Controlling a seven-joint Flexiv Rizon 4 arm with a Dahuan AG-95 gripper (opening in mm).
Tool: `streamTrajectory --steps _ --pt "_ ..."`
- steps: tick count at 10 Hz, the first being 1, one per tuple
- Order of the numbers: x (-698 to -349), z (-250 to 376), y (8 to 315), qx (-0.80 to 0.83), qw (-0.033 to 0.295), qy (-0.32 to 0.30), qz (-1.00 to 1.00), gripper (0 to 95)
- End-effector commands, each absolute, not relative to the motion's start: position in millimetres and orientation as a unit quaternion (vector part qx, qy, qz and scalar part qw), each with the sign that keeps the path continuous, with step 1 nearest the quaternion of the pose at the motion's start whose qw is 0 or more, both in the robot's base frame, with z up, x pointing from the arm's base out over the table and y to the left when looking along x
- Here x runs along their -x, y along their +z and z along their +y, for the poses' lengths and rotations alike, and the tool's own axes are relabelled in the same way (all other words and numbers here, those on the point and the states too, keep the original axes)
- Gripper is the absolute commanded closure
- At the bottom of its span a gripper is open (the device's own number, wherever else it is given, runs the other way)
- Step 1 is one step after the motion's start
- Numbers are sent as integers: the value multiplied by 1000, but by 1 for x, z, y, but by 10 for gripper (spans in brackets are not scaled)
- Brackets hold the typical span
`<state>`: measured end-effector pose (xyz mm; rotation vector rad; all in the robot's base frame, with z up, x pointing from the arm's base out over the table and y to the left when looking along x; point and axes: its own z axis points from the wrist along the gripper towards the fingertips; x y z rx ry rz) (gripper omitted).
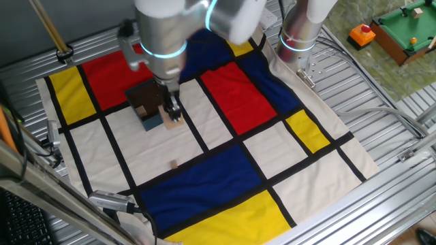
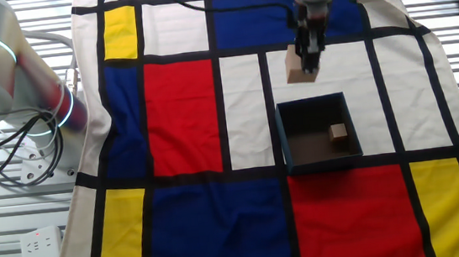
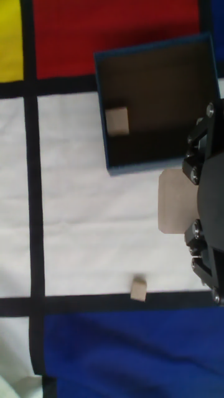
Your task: Take everything out of the gift box
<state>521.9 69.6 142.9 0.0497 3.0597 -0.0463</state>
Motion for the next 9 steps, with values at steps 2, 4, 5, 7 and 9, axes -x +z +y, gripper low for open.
streamTrajectory --steps 2,4,5,7,9 --pt "-523 74 130 -16 46 -14 999 950" --pt "-526 72 119 -16 46 -13 999 950" --pt "-527 72 115 -13 45 -14 999 950" --pt "-530 71 101 -11 48 -13 999 950" --pt "-531 70 92 -9 50 -14 999 950"
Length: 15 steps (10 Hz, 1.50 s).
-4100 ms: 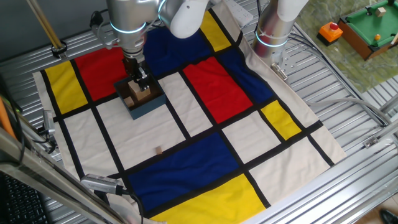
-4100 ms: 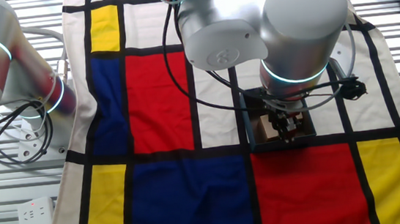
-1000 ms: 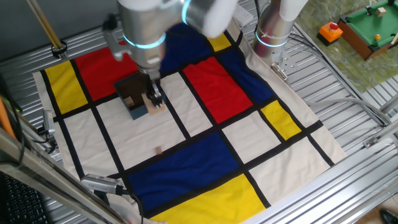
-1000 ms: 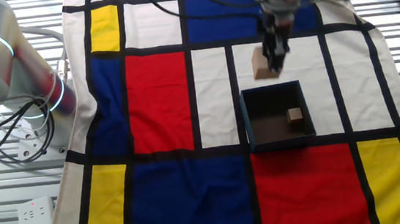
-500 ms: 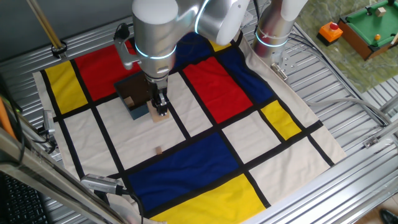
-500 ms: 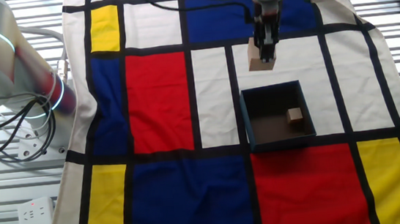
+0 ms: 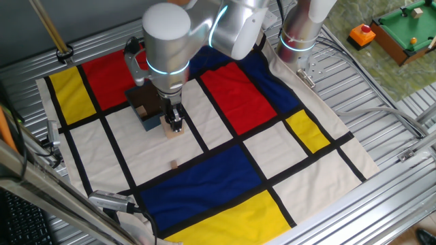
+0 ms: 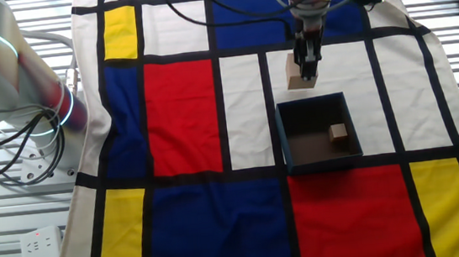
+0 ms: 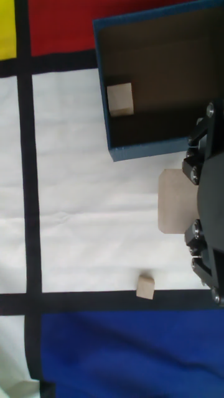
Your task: Take everything out of the gift box
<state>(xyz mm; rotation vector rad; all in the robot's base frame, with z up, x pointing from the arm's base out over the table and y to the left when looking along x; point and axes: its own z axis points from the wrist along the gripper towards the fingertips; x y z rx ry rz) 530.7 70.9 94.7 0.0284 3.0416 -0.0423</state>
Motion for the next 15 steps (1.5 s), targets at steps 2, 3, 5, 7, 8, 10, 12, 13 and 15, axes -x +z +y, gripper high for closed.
streamTrajectory --steps 2,3,5,7,8,10,12,13,15 --pt "-532 70 86 -6 50 -14 999 950" --pt "-532 70 86 -4 51 -13 999 950" --pt "-532 70 84 -1 51 -14 999 950" --pt "-532 70 83 13 49 -19 999 950" --pt "-532 70 83 25 49 -19 998 570" --pt "-532 70 83 25 49 -19 998 190" --pt "-532 70 83 25 49 -19 998 190" --pt "-532 70 83 25 49 -19 998 190" --pt "-532 70 83 25 49 -19 998 190"
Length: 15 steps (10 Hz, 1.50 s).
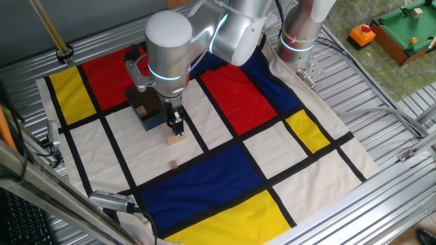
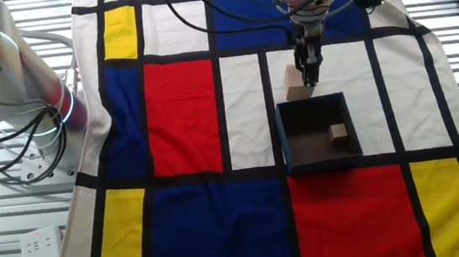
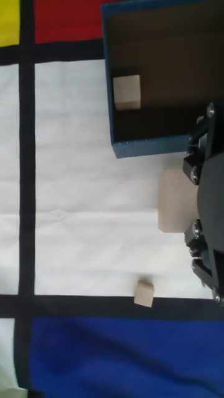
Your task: Take everything out of the gift box
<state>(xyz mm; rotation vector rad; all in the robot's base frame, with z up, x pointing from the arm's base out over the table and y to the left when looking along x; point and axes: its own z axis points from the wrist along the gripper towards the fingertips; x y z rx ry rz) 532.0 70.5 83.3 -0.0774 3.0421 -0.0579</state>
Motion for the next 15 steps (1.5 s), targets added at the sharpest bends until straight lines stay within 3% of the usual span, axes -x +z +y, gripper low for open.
streamTrajectory --steps 1,13,14,15 --pt "-532 70 83 25 49 -19 998 190" --pt "-532 70 83 25 49 -19 998 190" --pt "-561 84 103 17 41 -33 998 570" --pt "-561 84 103 16 41 -33 998 570"
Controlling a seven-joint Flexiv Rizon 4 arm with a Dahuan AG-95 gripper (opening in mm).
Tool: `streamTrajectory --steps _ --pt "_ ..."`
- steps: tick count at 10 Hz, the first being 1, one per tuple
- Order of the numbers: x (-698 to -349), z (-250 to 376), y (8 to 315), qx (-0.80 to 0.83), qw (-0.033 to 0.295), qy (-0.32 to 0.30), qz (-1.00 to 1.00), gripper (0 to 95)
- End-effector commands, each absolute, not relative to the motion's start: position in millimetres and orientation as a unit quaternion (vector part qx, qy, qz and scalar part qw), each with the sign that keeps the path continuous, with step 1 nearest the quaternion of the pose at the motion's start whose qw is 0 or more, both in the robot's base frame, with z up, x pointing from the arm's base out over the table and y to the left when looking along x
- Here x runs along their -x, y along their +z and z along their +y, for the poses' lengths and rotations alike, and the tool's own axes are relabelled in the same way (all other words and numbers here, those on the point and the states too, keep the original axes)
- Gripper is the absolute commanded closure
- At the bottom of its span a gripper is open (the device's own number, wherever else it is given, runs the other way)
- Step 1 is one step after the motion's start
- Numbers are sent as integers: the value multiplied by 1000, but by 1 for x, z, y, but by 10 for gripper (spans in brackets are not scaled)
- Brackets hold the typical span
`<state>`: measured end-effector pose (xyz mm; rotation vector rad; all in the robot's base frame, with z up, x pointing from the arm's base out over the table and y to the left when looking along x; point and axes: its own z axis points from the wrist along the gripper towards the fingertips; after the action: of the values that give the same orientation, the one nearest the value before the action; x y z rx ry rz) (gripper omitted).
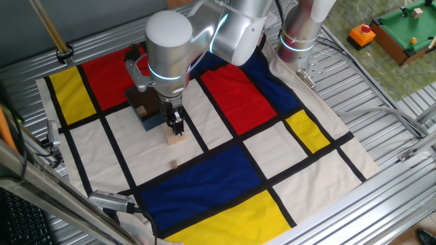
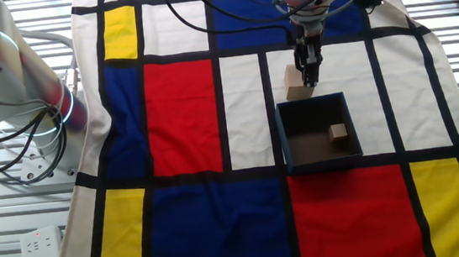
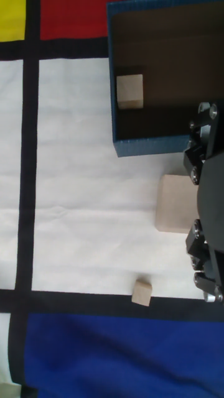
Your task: Take everything out of the gift box
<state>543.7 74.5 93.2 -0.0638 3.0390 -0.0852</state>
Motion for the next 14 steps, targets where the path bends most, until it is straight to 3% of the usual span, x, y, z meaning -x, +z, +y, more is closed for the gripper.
streamTrajectory --steps 1,5,11,14 --pt "-561 84 103 16 41 -33 998 570" --pt "-560 70 105 31 44 -27 998 570" --pt "-559 -10 141 94 27 -19 995 570" --pt "-539 -27 133 101 28 -16 994 570"
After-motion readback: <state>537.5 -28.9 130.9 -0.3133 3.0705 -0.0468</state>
